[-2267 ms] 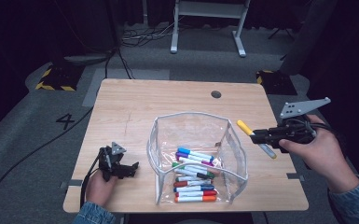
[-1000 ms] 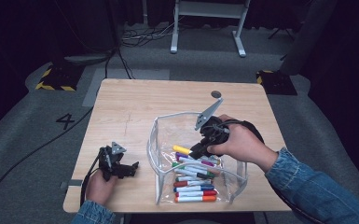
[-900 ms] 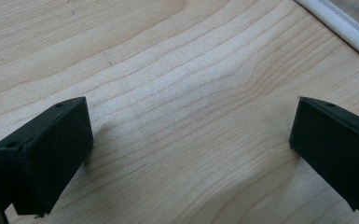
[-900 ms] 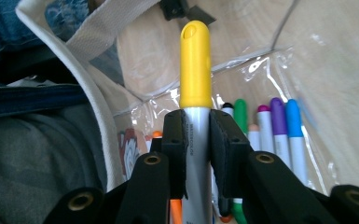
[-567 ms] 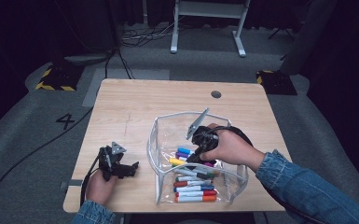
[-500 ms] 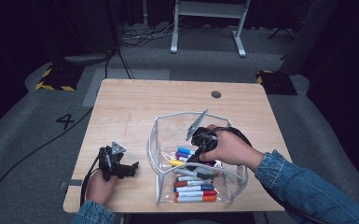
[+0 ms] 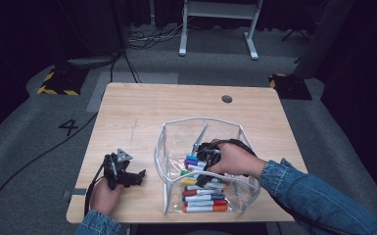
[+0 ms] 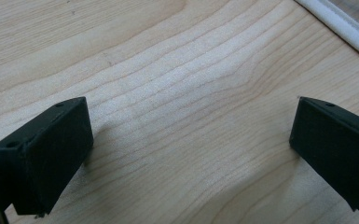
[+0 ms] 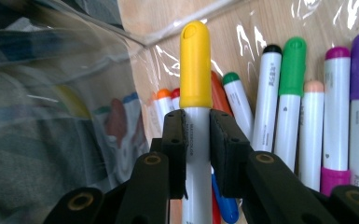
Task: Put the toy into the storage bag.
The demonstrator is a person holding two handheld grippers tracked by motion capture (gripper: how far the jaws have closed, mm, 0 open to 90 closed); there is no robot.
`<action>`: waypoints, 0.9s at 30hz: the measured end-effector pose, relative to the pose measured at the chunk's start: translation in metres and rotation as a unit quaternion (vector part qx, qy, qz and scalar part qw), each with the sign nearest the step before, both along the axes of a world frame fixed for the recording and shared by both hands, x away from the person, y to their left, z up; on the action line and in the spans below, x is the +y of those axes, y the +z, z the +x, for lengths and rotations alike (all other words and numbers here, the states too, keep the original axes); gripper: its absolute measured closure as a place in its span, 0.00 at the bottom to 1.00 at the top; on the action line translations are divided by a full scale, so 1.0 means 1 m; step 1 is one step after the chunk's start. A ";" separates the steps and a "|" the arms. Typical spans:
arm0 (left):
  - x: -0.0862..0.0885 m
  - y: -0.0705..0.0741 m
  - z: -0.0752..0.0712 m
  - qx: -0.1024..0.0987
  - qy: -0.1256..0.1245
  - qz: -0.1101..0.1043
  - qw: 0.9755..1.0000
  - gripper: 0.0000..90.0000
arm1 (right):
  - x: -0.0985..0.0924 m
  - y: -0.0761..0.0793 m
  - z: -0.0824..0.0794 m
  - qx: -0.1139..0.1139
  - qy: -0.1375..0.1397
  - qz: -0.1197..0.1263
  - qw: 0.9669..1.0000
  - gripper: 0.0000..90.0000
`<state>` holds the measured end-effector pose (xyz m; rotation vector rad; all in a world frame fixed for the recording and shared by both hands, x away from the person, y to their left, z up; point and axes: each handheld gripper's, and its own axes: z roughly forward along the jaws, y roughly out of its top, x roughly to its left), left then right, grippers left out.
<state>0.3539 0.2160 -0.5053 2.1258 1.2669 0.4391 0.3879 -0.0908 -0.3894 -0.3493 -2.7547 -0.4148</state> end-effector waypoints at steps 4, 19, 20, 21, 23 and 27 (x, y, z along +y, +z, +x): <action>0.000 0.000 0.000 0.000 0.000 0.000 1.000 0.00 | 0.000 -0.006 0.000 0.000 0.003 -0.015 1.000 0.86; 0.000 0.000 0.000 0.001 -0.001 0.000 1.000 0.00 | -0.018 0.046 0.013 -0.139 -0.063 0.132 0.979 0.41; 0.000 0.000 0.000 0.001 -0.001 0.000 1.000 0.00 | -0.020 0.051 0.013 -0.143 -0.068 0.139 0.978 0.40; 0.000 0.000 0.000 0.001 -0.001 0.000 1.000 0.00 | -0.025 0.060 0.013 -0.150 -0.077 0.149 0.974 0.40; 0.000 0.000 -0.001 0.001 -0.001 0.000 1.000 0.00 | -0.032 0.070 0.012 -0.166 -0.083 0.159 0.970 0.39; 0.001 0.000 -0.001 0.001 -0.002 0.000 1.000 0.00 | -0.053 0.089 0.007 -0.192 -0.105 0.176 0.960 0.37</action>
